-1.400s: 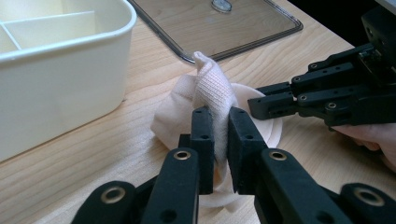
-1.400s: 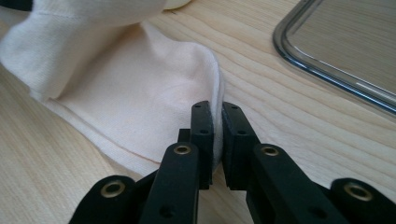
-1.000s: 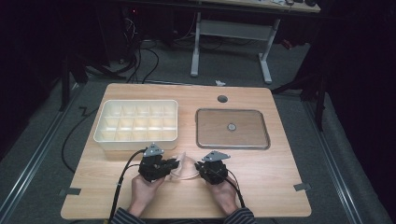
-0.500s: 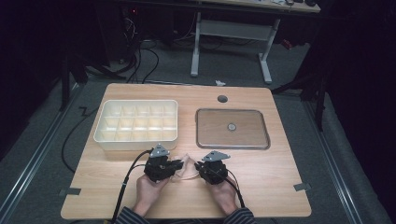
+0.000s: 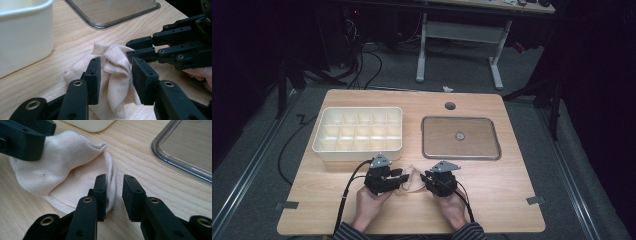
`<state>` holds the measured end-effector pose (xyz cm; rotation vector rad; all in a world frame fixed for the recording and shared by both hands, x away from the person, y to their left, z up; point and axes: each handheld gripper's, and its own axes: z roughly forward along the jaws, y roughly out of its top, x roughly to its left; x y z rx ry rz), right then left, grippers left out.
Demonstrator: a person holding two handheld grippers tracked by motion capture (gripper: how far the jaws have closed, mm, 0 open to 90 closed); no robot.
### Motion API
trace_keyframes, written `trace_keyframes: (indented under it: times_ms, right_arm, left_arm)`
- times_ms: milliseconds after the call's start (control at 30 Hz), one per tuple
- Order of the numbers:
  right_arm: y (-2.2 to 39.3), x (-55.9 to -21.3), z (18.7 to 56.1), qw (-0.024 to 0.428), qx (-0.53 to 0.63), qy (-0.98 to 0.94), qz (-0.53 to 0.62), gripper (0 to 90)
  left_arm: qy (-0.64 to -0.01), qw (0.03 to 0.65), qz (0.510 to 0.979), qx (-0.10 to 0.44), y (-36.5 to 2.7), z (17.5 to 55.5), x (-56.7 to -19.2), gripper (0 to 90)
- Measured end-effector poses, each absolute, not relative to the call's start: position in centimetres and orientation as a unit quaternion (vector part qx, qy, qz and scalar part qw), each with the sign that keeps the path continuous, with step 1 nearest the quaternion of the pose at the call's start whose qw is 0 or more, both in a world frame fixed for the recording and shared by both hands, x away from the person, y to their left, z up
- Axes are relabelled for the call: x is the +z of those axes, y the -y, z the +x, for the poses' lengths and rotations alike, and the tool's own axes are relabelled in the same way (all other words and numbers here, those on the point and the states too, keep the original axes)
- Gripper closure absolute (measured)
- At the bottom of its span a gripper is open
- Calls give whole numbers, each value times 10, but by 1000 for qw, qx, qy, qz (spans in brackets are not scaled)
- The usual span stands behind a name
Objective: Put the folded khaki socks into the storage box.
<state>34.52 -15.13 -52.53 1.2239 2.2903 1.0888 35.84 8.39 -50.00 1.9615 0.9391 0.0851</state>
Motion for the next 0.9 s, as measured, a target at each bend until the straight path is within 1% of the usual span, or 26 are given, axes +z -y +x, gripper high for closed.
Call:
trace_keyframes:
  times_ms: [200,467,667,900]
  right_arm:
    - [154,-520,344,169,384,-800,429,672]
    - [157,-516,342,176,386,-798,428,644]
    - [158,-510,339,184,394,-793,426,609]
    - [154,-500,333,191,408,-790,416,538]
  left_arm:
    - [-388,475,789,37,-89,358,-496,566]
    - [-397,476,782,57,-95,358,-493,548]
    - [-406,444,794,83,-98,356,-499,521]
    - [-416,412,806,91,-93,353,-513,461]
